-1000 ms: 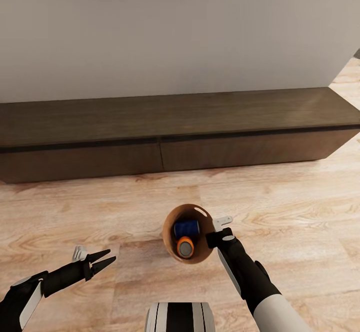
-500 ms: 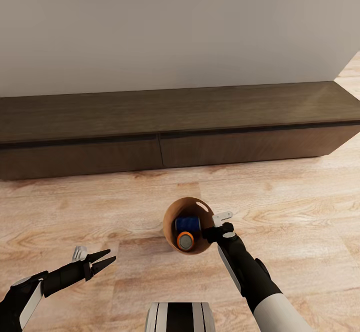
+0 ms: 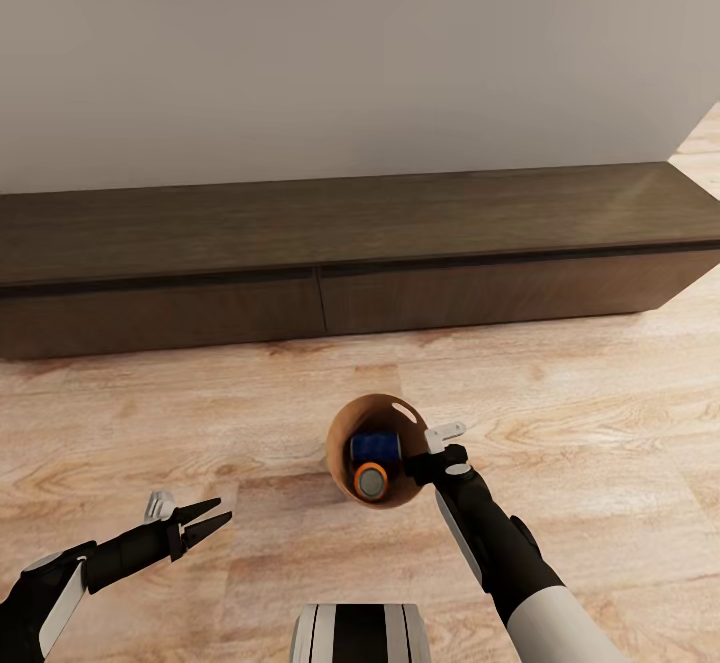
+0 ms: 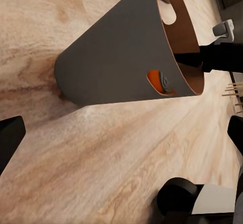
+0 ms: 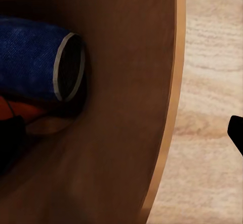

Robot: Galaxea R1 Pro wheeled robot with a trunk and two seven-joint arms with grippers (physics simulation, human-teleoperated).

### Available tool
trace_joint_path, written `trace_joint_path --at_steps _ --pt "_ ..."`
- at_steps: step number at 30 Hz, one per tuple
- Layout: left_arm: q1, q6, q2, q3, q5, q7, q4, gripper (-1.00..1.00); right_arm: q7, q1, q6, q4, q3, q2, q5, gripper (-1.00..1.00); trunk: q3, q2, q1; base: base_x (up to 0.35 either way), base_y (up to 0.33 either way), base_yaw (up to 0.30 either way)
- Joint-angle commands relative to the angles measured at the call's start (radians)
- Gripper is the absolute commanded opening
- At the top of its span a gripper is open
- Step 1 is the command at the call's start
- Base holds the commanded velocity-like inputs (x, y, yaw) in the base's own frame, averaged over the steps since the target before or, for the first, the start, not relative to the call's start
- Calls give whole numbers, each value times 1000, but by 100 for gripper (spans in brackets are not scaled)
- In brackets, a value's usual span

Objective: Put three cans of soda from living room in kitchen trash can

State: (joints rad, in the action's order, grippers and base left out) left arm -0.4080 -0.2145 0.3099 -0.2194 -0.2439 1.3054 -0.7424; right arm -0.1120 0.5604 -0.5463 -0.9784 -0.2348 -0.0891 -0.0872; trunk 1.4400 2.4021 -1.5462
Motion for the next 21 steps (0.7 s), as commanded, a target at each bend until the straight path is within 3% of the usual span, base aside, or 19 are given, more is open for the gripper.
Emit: trace_joint_path --at_steps 1,21 --pt "0 0 0 0 0 0 0 100 0 0 0 50 0 0 3 100 0 0 0 0 0 0" --pt "0 0 0 0 0 0 0 100 0 0 -1 50 0 -1 3 100 0 0 0 0 0 0"
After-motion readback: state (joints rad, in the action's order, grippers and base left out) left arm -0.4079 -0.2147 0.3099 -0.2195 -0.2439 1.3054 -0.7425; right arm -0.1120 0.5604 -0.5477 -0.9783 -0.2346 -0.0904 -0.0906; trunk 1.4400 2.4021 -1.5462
